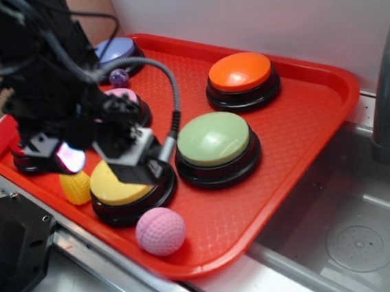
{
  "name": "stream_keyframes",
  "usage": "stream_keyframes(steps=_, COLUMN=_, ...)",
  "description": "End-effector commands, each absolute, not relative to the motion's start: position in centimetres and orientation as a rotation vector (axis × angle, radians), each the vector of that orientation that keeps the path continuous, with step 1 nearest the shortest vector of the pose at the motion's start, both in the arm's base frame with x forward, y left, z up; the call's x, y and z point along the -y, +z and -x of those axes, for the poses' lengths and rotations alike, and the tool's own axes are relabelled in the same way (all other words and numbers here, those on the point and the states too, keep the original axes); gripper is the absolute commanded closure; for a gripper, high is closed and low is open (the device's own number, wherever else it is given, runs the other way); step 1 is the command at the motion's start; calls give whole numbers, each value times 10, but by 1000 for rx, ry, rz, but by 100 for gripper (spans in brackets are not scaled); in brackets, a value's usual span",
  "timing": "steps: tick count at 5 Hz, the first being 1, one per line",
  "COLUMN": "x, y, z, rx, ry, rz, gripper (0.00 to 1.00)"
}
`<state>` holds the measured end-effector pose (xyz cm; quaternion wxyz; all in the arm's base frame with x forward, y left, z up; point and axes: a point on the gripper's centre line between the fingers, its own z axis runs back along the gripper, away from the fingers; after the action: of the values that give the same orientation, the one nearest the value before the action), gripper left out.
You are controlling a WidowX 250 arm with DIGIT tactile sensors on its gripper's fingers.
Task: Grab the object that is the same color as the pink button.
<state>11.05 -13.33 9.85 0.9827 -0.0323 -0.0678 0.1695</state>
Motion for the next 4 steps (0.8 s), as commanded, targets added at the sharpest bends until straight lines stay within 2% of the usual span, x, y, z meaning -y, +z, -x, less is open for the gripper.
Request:
stream_keyframes(steps=1, x=162, y=50, z=-126, rx=144, ry=324, rz=172, gripper=0)
stream_keyframes(steps=2, x=166, y=39, z=-125, rx=121, ry=327, rz=209, gripper=0)
stream_keyframes(steps=3, x=170, y=36, z=-123, rx=121, ry=320, rz=232, gripper=52)
stream_keyframes(steps=4, x=171, y=36, z=-126, rx=132, ry=312, rz=227, gripper=100)
